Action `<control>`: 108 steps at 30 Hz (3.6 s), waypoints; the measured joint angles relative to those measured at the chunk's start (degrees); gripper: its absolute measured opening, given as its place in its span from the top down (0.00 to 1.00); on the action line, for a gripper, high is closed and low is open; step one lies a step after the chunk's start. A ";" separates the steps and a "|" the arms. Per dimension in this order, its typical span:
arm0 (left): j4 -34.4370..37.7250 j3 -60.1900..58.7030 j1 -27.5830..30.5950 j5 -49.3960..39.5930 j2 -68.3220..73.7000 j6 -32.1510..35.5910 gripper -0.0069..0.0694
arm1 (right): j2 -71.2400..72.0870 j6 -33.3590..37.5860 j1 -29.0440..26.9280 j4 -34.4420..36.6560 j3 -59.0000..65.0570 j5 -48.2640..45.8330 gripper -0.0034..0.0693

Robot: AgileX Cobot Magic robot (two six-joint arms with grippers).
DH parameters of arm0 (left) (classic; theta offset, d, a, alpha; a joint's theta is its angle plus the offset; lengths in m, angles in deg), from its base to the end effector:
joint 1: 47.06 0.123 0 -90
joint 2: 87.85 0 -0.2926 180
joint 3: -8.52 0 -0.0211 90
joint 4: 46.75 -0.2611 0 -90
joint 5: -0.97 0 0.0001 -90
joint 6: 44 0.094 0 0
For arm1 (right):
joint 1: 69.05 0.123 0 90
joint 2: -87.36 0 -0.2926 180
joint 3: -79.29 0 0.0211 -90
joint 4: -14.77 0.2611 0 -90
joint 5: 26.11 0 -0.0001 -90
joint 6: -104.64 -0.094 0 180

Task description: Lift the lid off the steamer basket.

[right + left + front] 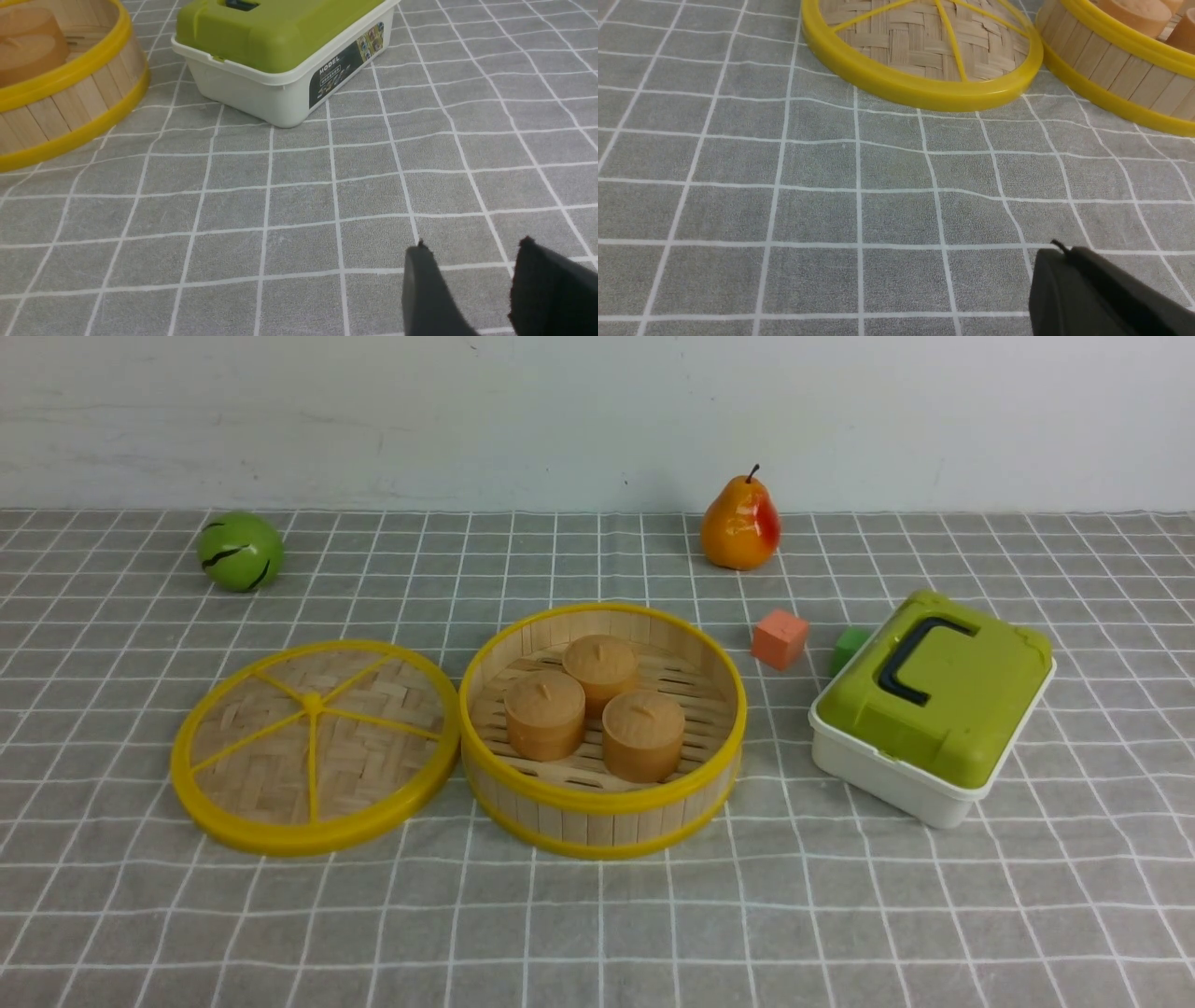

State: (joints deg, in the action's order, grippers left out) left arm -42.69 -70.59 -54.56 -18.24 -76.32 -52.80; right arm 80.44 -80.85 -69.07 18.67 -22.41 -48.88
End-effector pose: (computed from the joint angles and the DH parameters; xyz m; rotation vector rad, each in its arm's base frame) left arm 0.0622 -0.0104 0.1677 -0.0705 1.9236 -0.2585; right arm 0.0573 0.0025 0.1720 0.1317 1.8814 0.1332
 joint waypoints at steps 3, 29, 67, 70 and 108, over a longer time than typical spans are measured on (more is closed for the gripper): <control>0.00 0.00 0.00 0.00 0.00 0.00 0.92 | 0.00 0.00 0.00 0.00 0.00 0.00 0.62; 0.00 0.00 0.00 0.00 0.00 0.00 0.91 | 0.00 0.00 0.00 0.00 0.00 0.00 0.62; -0.19 0.00 0.00 0.00 0.00 0.00 0.87 | 0.00 0.00 0.00 0.00 0.00 0.00 0.62; -0.19 0.00 0.00 0.00 0.00 0.00 0.86 | 0.00 0.00 0.00 0.00 0.00 0.00 0.62; -0.19 0.00 0.00 0.00 0.00 0.00 0.82 | 0.00 0.00 0.00 0.00 0.00 0.00 0.62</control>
State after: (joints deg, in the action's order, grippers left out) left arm -42.88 -70.59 -54.56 -18.24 -76.32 -52.80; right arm 80.44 -80.85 -69.07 18.67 -22.41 -48.88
